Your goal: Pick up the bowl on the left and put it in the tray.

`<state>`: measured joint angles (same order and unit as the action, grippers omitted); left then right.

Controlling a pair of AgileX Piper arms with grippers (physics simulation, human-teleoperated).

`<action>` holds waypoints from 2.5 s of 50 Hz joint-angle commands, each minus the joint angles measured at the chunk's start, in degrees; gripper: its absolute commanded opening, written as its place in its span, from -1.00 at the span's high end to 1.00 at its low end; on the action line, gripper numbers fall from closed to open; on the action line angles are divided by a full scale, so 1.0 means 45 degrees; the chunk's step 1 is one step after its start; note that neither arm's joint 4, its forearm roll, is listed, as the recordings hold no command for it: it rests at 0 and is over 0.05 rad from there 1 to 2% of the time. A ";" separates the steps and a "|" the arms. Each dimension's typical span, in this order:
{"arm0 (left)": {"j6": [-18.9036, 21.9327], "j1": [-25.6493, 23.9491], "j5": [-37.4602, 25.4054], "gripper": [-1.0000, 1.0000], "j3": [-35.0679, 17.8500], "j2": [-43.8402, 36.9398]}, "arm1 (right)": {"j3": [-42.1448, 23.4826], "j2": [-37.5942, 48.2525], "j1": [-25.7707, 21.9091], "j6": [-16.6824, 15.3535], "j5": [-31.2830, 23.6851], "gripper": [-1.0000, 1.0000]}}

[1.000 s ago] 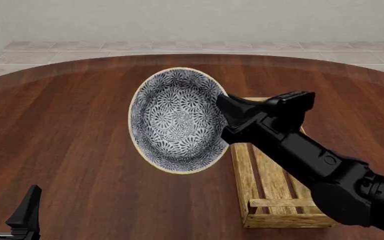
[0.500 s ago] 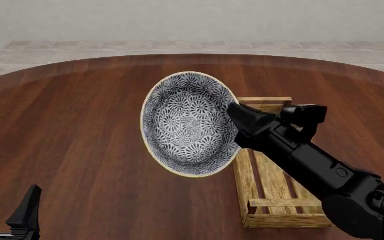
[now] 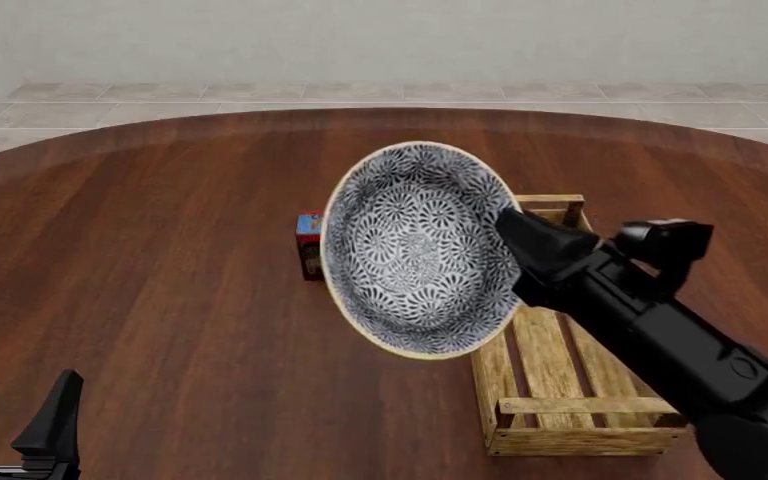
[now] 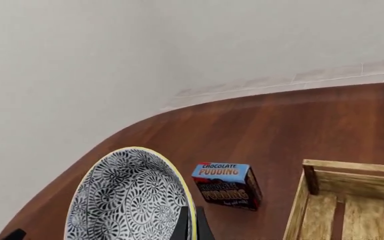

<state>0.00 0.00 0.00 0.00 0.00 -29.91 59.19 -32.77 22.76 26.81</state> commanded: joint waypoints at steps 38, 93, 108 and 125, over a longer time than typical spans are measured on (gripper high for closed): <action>0.0000 0.0000 0.0000 -1.00 0.0000 0.0000 | 0.0367 -0.0241 0.1909 -0.0828 0.0196 1.00; 0.0000 0.0000 0.0000 -1.00 0.0000 0.0000 | 0.0331 0.1013 0.4487 -0.0580 0.0360 1.00; 0.0000 0.0000 0.0000 -1.00 0.0000 0.0000 | 0.0609 0.0169 0.4897 -0.0967 -0.0323 1.00; 0.0000 0.0000 0.0000 -1.00 0.0000 0.0000 | 0.0880 -0.0462 0.5279 -0.1075 -0.0777 1.00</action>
<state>0.00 0.00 0.00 0.00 0.00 -26.33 59.11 -9.88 17.89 24.53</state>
